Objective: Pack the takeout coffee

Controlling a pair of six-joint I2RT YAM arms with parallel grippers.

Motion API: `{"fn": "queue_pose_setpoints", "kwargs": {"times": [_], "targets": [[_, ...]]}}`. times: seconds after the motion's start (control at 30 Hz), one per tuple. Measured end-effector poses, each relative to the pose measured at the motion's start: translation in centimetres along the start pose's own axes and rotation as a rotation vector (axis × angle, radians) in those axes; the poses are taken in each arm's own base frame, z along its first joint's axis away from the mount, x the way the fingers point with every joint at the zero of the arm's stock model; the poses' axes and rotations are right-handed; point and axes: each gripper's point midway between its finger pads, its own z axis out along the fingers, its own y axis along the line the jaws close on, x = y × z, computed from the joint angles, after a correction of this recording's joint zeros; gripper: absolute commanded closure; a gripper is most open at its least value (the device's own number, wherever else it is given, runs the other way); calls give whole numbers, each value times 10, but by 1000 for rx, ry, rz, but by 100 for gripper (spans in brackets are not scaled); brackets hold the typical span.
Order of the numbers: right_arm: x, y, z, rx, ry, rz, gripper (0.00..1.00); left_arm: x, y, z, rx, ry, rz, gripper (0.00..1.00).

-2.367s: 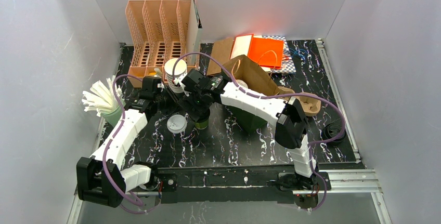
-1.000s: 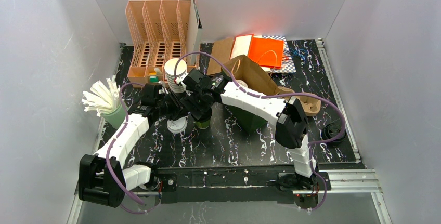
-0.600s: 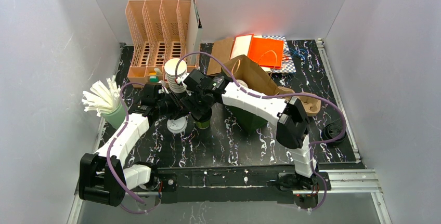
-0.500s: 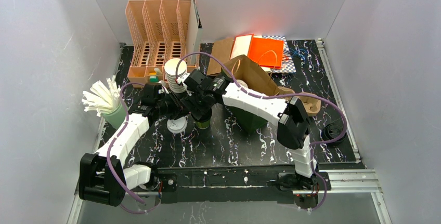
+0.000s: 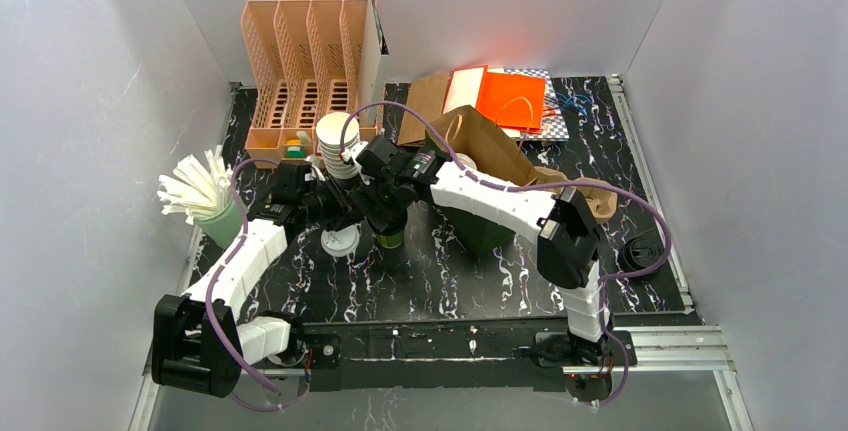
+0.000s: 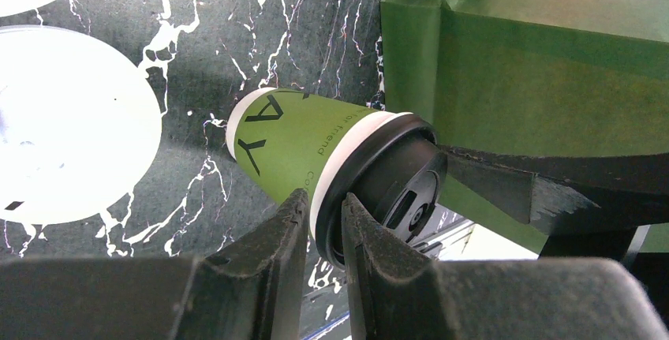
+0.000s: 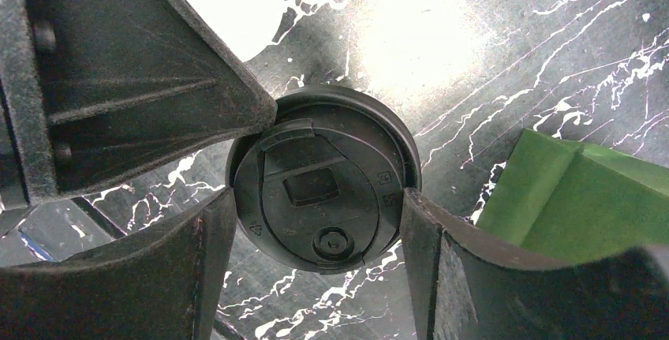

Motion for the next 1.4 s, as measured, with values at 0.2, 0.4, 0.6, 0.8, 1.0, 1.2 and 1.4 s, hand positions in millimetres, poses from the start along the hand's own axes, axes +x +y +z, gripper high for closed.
{"fn": "queue_pose_setpoints", "kwargs": {"times": [0.2,0.4,0.6,0.8,1.0,1.2,1.4], "targets": [[1,-1,0,-5,6,10,37,0,1,0,-1,0,10,80],[2,0,0,-7,8,11,38,0,1,0,-1,0,16,80],[2,-1,0,-6,9,12,39,1,2,1,-1,2,16,81],[3,-1,1,-7,14,14,40,2,4,2,7,1,16,81],[6,-1,4,-12,39,18,41,3,5,1,15,-8,20,81],[3,0,2,-30,39,23,45,3,5,1,16,-9,18,81],[4,0,2,-55,64,36,47,5,5,-2,11,-5,11,81]]}}
